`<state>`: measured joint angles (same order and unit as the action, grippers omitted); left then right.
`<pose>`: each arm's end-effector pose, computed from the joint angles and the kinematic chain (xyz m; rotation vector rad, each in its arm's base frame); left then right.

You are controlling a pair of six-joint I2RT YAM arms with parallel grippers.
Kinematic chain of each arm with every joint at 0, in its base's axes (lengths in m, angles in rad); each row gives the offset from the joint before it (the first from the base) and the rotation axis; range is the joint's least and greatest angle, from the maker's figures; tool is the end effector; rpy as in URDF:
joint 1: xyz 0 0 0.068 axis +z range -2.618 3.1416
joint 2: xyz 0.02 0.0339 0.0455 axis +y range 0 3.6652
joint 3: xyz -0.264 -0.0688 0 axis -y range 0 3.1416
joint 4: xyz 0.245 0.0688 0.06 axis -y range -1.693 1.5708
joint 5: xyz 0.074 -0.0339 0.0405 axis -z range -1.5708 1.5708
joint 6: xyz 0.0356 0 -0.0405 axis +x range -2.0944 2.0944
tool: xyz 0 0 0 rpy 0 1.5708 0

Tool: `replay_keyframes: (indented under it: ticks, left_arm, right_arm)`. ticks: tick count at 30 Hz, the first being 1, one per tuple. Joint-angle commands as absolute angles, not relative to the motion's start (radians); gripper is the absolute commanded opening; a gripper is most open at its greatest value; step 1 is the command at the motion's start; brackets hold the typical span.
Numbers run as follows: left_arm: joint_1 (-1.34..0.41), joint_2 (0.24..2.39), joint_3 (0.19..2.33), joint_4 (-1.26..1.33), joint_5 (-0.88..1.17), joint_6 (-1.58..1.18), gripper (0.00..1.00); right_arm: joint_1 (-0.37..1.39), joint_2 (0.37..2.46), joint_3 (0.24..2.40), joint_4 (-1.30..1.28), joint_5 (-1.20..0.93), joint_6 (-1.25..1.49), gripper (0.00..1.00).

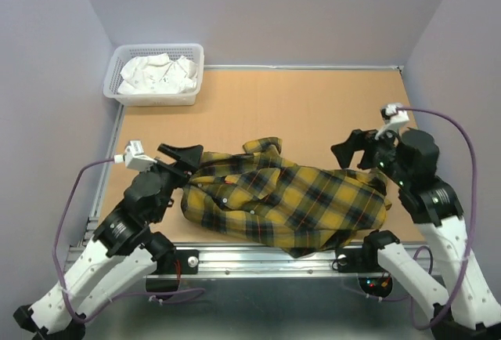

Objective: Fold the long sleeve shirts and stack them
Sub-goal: Move the shirt to the center of the board, then flatten the shirt out

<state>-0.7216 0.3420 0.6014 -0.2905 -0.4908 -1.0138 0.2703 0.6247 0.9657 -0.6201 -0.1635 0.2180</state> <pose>0.0847 -0.0522 0.3196 -0.6308 1.5599 -0.9444 0.1156 0.0381 0.3763 -0.1644 1.8674 0.4896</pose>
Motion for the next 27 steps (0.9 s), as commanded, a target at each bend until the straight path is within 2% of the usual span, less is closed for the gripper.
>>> replay_keyframes:
  ticks: [1, 6, 12, 14, 20, 27]
  left_arm:
    - [-0.719, 0.614, 0.759, -0.394, -0.511, -0.872, 0.95]
    - [-0.712, 0.872, 0.961, -0.440, -0.448, -0.654, 0.97]
    - [-0.568, 1.112, 1.023, -0.408, -0.274, -0.420, 0.97]
    - [-0.481, 1.135, 1.012, -0.382, -0.223, -0.382, 0.97]
    - [-0.368, 1.170, 1.008, -0.333, -0.138, -0.327, 0.97]
    - [-0.282, 1.178, 1.034, -0.353, -0.138, -0.296, 0.97]
  right_arm:
    - [0.279, 0.863, 1.026, -0.606, -0.259, 0.224, 1.00]
    - [0.281, 1.099, 1.051, -0.607, -0.305, 0.216, 1.00]
    - [0.296, 1.337, 1.060, -0.603, -0.307, 0.196, 0.97]
    - [0.333, 1.386, 1.080, -0.601, -0.282, 0.183, 0.97]
    - [0.463, 1.576, 1.225, -0.580, -0.259, 0.181, 0.92]
    - [0.494, 1.696, 1.325, -0.512, -0.245, 0.224, 0.91]
